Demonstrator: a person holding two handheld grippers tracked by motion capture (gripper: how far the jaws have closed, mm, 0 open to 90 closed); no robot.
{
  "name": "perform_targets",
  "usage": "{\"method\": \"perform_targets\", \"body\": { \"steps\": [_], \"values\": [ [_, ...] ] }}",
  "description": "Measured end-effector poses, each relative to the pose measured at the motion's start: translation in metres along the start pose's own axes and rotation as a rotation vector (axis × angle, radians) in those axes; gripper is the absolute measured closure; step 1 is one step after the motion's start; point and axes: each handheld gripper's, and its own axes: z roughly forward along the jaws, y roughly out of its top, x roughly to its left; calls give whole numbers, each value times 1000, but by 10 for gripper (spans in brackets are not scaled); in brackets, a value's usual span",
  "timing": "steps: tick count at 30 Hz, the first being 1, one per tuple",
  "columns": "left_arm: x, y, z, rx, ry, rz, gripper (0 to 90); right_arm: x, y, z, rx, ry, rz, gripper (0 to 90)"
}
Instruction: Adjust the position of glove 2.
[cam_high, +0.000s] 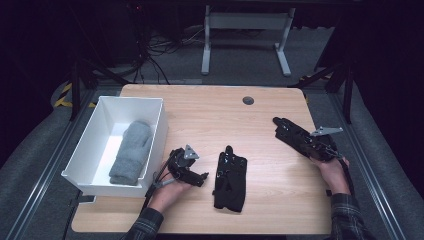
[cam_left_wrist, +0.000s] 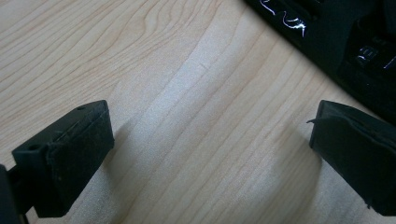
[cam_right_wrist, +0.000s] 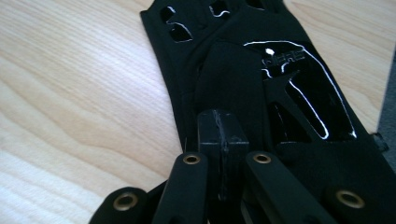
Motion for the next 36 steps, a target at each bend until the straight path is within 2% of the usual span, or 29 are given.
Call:
{"method": "perform_targets", "body": {
  "steps": [4,14,28,32,36],
  "values": [
    [0,0,0,0,0,0,0,7,0,-2,10,35,-13,900],
    [0,0,0,-2,0,0,1,35,2,-4,30,123,-88,900],
    [0,0,0,-1,0,0,1,75,13,4,24,273,-175,900],
    [0,0,0,-2,0,-1,1,85,17,5,24,302,-194,900],
    [0,0,0,-2,-1,0,1,82,20,1,-6,290,-187,900]
  ]
}}
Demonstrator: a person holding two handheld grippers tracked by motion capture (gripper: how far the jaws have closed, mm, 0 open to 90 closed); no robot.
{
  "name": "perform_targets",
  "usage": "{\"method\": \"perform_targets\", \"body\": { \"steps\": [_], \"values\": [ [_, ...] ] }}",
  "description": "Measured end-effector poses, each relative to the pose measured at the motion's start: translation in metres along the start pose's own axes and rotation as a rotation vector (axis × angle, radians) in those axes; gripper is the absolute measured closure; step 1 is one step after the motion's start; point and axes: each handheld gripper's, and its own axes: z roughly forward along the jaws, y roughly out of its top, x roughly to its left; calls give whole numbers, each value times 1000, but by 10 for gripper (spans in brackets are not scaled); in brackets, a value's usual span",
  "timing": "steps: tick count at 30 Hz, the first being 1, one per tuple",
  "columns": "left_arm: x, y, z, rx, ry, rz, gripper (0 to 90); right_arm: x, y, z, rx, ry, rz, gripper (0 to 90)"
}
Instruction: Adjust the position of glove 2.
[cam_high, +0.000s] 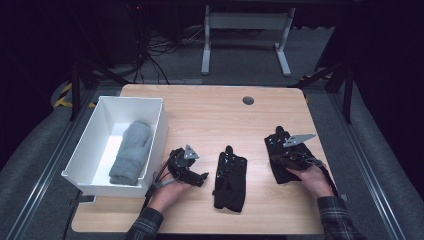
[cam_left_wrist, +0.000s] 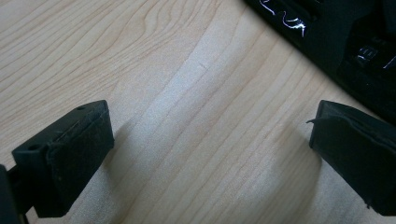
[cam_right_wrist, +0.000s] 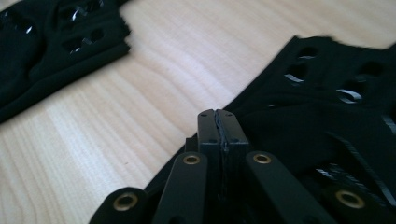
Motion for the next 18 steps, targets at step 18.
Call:
{"method": "perform_targets", "body": {
  "steps": [18],
  "values": [
    [0,0,0,4,0,3,1,-46,-13,-4,-4,-133,110,900]
  ]
}}
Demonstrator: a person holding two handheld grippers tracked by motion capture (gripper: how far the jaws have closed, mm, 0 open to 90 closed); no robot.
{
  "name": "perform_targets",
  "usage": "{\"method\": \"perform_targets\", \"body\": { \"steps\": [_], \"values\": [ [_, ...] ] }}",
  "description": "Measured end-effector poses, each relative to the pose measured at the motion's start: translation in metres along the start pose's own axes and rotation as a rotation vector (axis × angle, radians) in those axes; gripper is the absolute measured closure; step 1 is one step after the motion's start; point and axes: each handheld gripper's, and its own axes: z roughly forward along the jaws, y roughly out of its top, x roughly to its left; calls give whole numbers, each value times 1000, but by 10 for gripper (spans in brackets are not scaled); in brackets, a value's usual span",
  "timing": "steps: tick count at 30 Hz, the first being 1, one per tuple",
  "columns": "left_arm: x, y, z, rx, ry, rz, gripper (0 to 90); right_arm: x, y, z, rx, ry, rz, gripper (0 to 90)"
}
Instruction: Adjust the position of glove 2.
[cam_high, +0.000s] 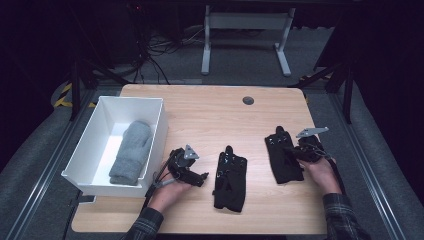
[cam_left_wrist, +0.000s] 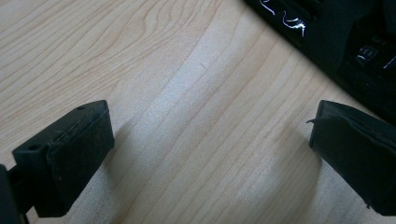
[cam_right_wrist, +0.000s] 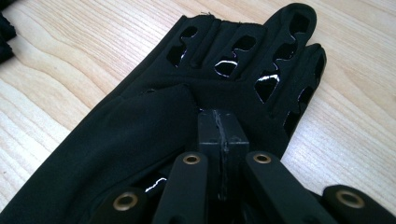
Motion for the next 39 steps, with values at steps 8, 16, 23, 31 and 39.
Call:
{"method": "perform_targets", "body": {
  "steps": [8,16,23,31,39],
  "values": [
    [-1,0,0,-1,2,-4,2,26,-7,-7,21,16,-12,900],
    [-1,0,0,-3,1,-2,1,53,-15,-15,43,46,-37,900],
    [-1,0,0,-3,1,-3,2,71,-16,-17,55,81,-65,900],
    [-1,0,0,-2,2,-2,2,86,-17,-19,60,112,-103,900],
    [0,0,0,-1,1,-2,1,97,-20,-25,56,136,-131,900]
  ]
}}
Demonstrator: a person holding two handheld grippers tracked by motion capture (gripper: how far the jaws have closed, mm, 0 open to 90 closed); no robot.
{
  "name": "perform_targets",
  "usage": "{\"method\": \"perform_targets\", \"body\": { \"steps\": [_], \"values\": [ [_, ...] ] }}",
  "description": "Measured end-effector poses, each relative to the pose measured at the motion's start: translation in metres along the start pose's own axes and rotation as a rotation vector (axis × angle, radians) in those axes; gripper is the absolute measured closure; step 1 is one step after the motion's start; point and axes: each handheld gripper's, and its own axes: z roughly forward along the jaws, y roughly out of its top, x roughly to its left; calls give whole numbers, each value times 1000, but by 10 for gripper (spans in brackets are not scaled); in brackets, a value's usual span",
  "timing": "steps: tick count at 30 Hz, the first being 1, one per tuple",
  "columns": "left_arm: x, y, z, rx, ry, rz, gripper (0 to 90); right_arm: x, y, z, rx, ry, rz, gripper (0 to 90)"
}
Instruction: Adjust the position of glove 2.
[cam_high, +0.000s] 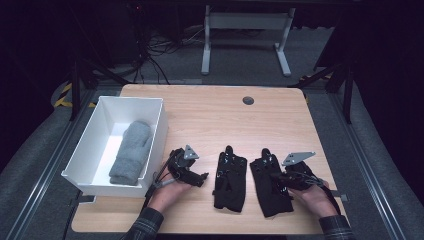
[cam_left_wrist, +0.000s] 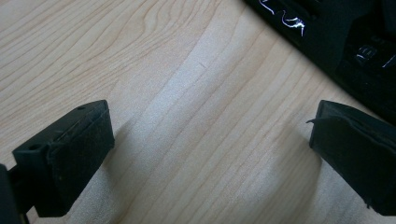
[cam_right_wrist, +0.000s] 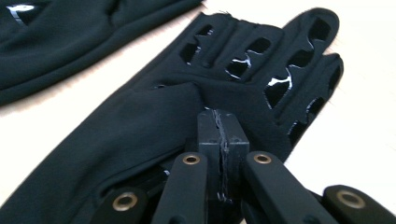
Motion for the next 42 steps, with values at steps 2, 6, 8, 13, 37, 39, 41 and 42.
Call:
{"method": "perform_targets", "body": {
  "steps": [2,6,8,13,37,39,41,42],
  "values": [
    [0,0,0,-1,1,-1,2,2,0,-1,-7,2,-9,900],
    [0,0,0,-1,1,0,1,14,-3,-7,-22,39,-45,900],
    [0,0,0,-1,1,0,2,19,-5,-6,-17,68,-56,900],
    [0,0,0,-1,1,-1,2,24,-2,1,-15,110,-70,900],
    [-9,18,-11,-46,-121,-80,158,12,-2,-6,-102,77,-26,810],
    [-13,22,-8,-53,-140,-84,194,8,-5,-7,-105,64,-19,793],
    [-17,27,-4,-48,-147,-85,262,5,-7,-9,-106,51,-14,788],
    [-21,31,-1,-43,-159,-69,290,4,-8,-9,-106,45,-14,789]
  ]
}}
